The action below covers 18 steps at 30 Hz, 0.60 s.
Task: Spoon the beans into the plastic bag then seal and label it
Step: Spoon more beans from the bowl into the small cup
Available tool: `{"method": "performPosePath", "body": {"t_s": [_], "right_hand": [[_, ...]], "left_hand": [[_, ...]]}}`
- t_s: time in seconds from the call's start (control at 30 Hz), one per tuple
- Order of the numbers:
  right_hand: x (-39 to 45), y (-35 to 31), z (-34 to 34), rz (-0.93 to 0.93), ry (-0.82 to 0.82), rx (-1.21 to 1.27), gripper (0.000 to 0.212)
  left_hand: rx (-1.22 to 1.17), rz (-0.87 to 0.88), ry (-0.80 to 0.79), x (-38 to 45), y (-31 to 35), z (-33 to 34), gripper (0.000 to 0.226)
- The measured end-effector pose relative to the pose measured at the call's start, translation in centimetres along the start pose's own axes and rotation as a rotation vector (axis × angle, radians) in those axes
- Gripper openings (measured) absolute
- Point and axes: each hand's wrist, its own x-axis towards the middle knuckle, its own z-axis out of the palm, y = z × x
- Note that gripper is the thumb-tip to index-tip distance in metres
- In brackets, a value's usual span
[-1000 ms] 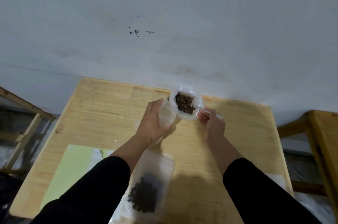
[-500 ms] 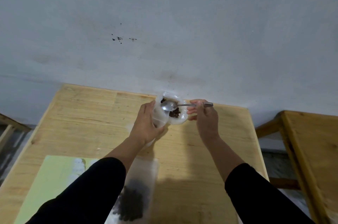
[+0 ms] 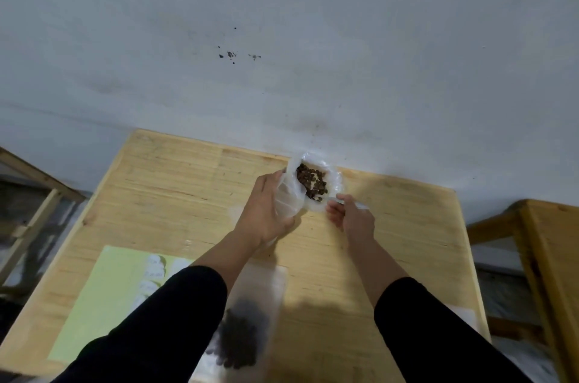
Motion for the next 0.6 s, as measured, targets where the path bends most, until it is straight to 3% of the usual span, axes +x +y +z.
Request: {"method": "performPosePath", "body": {"t_s": [0.23,0.6], "right_hand": [[-0.2,-1.9,-1.2,-0.01,0.001,0.108,0.018],[-3.3,-3.3,-2.9,-0.239,-0.239,-0.012,0.024]], "left_hand": [[0.03,-0.018,-0.018,-0.4,-0.5,-0.5,0.096],[-0.004,0.021,-0.056,-0.7,1.2,0.3,0.098]]}}
